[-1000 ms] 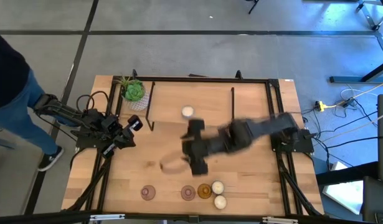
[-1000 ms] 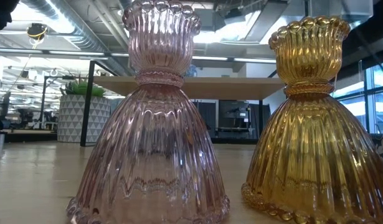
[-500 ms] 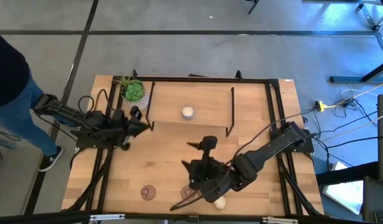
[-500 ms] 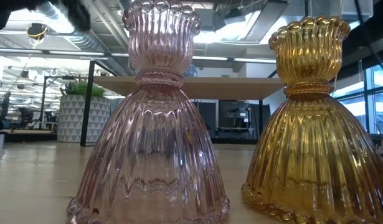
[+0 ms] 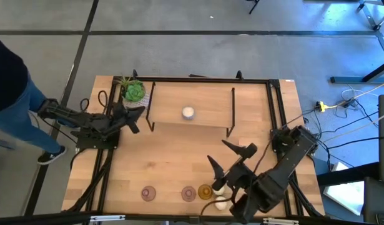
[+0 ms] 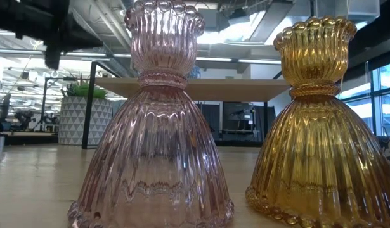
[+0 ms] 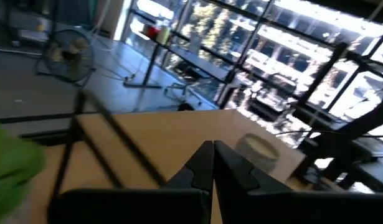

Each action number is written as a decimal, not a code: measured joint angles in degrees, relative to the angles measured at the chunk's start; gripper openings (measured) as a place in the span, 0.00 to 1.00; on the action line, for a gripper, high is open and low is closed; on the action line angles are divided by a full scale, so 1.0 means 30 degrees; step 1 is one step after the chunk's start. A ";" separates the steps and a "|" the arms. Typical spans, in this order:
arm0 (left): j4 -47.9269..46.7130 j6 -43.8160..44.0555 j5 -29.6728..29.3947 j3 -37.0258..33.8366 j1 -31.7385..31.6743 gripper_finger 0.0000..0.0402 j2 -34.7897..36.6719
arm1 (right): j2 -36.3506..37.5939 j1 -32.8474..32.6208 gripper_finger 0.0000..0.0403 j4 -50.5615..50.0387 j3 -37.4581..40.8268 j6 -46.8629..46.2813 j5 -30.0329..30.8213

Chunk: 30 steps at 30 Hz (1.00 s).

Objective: Pick & Place candle stick holders
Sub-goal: Adjust the shelf

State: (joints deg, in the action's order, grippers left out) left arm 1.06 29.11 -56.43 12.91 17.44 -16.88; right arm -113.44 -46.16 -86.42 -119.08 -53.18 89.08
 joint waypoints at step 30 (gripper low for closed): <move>-0.5643 0.4966 0.8193 0.1829 -0.4853 0.01 -0.5311 | 0.0012 0.0535 0.86 -0.1199 0.0049 -0.0616 0.0158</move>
State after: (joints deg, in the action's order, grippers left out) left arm -15.86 44.01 -31.85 18.39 2.88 -32.81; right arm -113.40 -44.56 -90.02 -118.93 -55.02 89.56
